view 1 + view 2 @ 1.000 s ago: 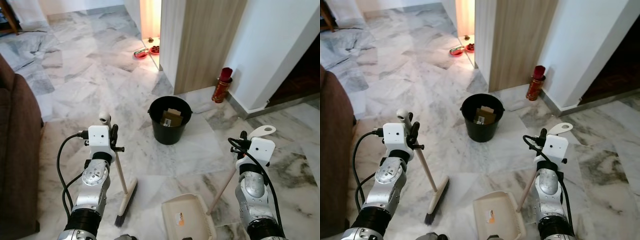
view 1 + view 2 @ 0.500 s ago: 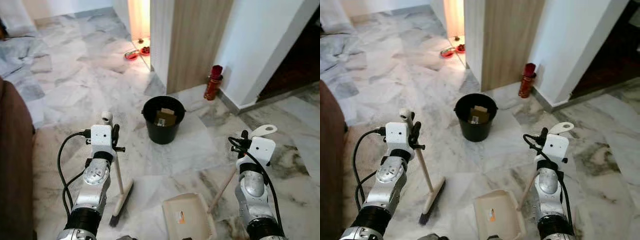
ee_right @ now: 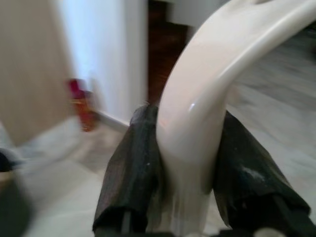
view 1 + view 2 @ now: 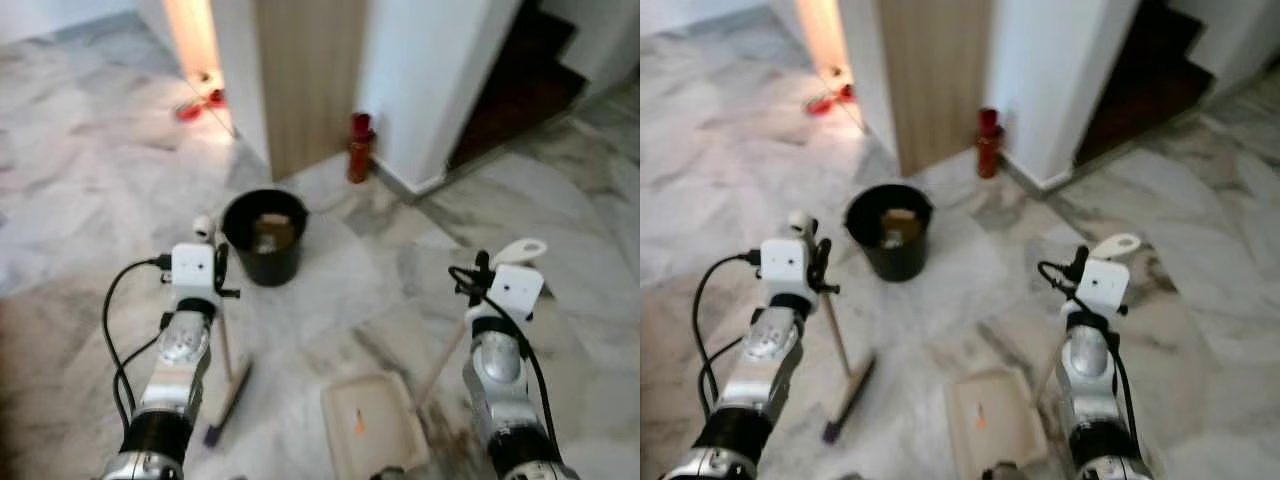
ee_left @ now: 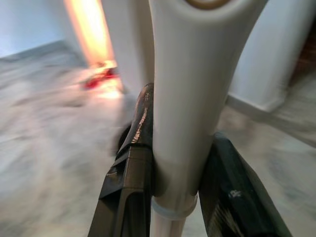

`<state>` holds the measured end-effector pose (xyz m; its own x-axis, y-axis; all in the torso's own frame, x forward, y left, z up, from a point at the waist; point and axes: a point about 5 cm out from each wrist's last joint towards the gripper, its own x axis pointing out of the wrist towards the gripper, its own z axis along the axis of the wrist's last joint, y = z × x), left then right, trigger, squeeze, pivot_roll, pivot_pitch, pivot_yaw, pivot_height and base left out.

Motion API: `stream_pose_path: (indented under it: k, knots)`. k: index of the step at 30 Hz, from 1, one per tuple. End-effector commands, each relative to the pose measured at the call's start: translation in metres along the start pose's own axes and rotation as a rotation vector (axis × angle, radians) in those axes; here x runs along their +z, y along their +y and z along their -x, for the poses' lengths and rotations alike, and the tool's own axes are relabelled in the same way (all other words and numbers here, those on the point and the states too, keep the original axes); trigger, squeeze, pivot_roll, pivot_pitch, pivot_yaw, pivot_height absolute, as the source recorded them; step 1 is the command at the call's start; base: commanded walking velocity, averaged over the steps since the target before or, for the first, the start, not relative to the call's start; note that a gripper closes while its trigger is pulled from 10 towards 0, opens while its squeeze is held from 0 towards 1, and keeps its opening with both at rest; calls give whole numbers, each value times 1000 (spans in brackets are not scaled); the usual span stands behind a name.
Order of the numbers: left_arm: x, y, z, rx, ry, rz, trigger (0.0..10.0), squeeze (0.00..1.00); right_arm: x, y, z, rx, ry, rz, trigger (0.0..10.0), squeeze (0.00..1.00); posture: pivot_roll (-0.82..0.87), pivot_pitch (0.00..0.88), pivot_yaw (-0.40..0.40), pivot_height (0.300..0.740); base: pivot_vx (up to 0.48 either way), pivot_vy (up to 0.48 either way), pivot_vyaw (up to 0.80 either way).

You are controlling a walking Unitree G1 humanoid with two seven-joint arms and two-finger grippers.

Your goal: Sweep floor

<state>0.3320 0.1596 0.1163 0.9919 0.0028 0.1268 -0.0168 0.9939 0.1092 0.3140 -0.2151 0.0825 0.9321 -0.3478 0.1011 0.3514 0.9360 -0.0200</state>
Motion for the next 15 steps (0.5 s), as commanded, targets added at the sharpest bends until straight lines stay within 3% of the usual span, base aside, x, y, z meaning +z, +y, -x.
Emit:
stream_pose_path:
  k: [1, 15]
  knots:
    - [0, 0, 1, -3, -2, 12, 10000, 0, -1, -1, 1, 4, -2, 16, 10000, 0, 25, 171, 8, 740, 0, -277, -800]
    - [1, 0, 0, 2, -3, 20, 10000, 0, 0, -1, 0, 3, -5, 22, 10000, 0, 26, 171, 2, 740, 0, 0, -800]
